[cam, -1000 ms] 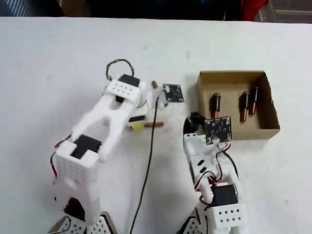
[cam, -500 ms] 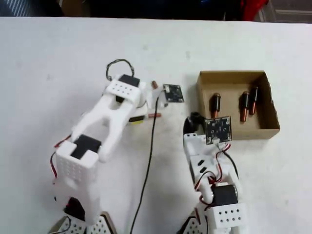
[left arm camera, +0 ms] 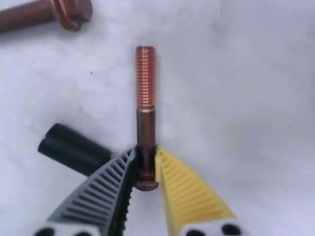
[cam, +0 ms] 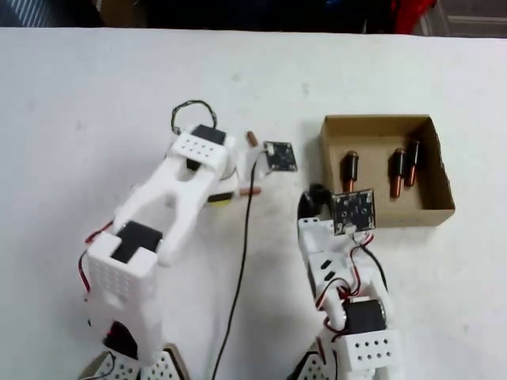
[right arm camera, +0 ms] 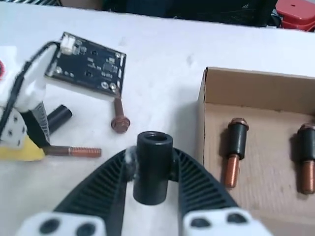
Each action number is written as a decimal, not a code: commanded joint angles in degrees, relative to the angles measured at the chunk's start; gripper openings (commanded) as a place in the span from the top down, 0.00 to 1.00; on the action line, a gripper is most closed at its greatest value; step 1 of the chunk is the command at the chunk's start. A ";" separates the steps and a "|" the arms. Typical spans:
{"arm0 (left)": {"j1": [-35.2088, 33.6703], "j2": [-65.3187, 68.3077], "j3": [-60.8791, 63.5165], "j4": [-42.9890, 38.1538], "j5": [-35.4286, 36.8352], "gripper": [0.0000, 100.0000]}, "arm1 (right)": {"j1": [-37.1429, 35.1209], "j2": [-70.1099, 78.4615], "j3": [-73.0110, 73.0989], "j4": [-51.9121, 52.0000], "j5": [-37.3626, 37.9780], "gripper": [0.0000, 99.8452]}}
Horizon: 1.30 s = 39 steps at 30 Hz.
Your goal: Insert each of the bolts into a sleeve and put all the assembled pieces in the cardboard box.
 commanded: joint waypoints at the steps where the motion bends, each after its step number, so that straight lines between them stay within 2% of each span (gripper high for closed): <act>1: -0.75 -0.13 1.41 4.75 -0.62 0.97 | 0.13 -1.01 -0.70 -1.36 -0.35 0.98; 10: -3.21 -1.71 1.49 13.89 -1.58 0.98 | 0.13 -1.01 -0.70 -1.36 -0.35 0.98; 13: -4.26 -6.81 1.93 16.79 -4.13 0.98 | 0.13 -1.01 -0.70 -1.36 -0.35 0.98; 26: -10.86 -24.66 2.02 27.08 -4.66 0.98 | 0.13 -1.01 -0.70 -1.36 -0.35 0.98; 28: -11.12 -27.47 2.64 28.66 -6.95 0.98 | 0.13 -1.01 -0.70 -1.36 -0.35 0.98; 33: -11.03 -35.65 13.36 25.49 -8.35 0.98 | 0.13 -1.01 -0.70 -1.36 -0.35 0.98; 37: -13.05 -41.36 24.00 18.46 -9.05 0.98 | 0.13 -1.01 -0.70 -1.36 -0.35 0.98; 39: -15.25 -43.30 28.13 15.12 -12.31 0.98 | 0.13 -1.01 -0.62 -1.36 -0.35 0.98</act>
